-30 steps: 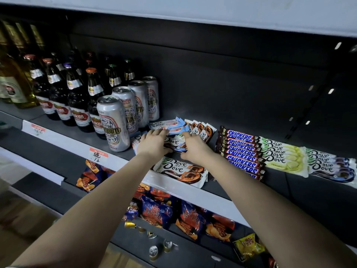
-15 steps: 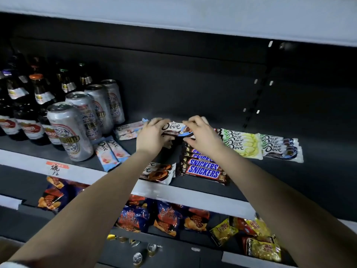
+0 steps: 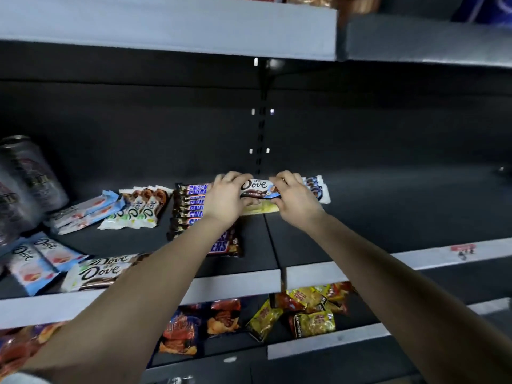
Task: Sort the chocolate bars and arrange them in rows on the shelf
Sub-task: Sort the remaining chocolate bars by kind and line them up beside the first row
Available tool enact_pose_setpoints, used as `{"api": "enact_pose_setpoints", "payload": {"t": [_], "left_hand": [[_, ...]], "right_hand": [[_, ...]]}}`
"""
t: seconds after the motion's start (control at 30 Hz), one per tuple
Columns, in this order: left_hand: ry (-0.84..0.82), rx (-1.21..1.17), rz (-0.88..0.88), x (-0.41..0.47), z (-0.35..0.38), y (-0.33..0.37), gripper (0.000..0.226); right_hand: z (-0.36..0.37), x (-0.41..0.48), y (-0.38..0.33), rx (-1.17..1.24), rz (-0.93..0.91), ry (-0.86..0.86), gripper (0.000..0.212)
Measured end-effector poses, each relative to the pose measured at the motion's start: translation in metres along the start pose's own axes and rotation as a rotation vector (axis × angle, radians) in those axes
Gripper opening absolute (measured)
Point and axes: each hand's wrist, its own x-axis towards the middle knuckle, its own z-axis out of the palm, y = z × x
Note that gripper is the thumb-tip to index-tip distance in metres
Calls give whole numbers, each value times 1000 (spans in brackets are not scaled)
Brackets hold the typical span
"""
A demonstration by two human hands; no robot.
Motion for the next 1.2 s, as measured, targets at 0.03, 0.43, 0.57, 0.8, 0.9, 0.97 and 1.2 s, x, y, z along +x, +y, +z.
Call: {"api": "enact_pose_setpoints", "payload": {"t": [0.03,0.43,0.57,0.8,0.9,0.97,1.2], "left_hand": [[-17,-10,20,2,7,10,60],[-189,-106,166,-5,84,90,39],[-213,-128,148,-10,96,94,32],[-212,-135,119,-9,102,91,38],[-193,-137,96,-7,105,90,39],[-176,-136,87,-4,107,91,39],[-79,-31,49,5,118,90,39]], "right_hand": [[-3,-7,9,-2,23,9,50],[-7,-75,100,3,275,-138,43],[1,-85,109,59,331,-134,28],[9,-85,116,84,327,-175,43],[14,-82,118,92,321,-175,48],[18,-78,120,84,313,-141,48],[36,-57,126,41,280,-27,44]]}}
